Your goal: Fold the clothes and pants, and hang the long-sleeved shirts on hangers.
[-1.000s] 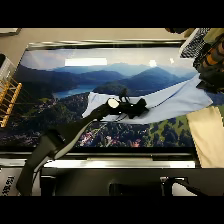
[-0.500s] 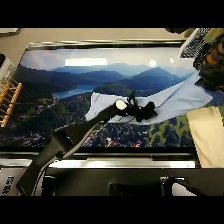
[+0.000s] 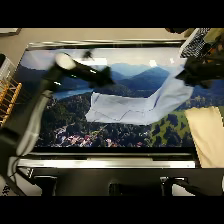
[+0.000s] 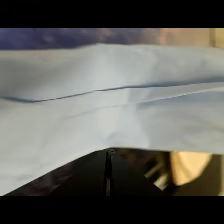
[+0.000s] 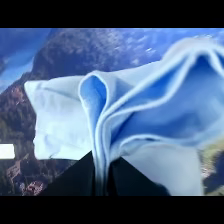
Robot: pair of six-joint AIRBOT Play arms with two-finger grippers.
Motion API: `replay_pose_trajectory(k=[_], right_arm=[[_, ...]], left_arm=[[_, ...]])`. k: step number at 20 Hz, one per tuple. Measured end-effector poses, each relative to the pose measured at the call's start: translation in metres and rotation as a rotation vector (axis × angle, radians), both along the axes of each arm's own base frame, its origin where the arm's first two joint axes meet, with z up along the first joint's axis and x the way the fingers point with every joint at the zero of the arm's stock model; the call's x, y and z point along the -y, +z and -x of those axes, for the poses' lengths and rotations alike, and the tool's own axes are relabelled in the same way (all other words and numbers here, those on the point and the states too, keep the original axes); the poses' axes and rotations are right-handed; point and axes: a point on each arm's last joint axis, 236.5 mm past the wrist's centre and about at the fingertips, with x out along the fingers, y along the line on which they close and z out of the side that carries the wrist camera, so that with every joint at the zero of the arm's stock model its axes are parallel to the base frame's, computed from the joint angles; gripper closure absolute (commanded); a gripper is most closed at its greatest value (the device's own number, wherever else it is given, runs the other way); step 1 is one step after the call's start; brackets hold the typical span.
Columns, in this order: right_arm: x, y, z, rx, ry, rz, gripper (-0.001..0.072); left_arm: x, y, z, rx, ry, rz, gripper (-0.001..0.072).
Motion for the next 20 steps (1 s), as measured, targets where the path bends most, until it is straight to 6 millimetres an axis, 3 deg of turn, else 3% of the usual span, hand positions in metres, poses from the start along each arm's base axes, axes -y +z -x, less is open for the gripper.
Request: replay_pose_trajectory(k=[4,8,11,14,20], right_arm=[[-0.084,-0.023,-0.011,-0.025,0.108,-0.016,0.0672],[-0.168,-0.057,-0.021,-0.041,0.169,-0.029,0.0672],[-0.221,-0.085,-0.025,-0.049,0.190,-0.050,0.0672],[-0.261,-0.111,-0.028,-0.049,0.203,-0.068,0.0671],[-0.303,-0.157,-0.032,-0.075,0.205,-0.092,0.0671]], left_arm=[[-0.126,0.055,0.008,0.075,0.121,-0.196,0.0695],[-0.196,0.092,0.029,0.112,0.227,-0.288,0.0695],[-0.215,0.103,0.041,0.117,0.253,-0.317,0.0695],[-0.220,0.103,0.048,0.109,0.249,-0.333,0.0695],[-0.221,0.098,0.053,0.094,0.231,-0.348,0.0695]])
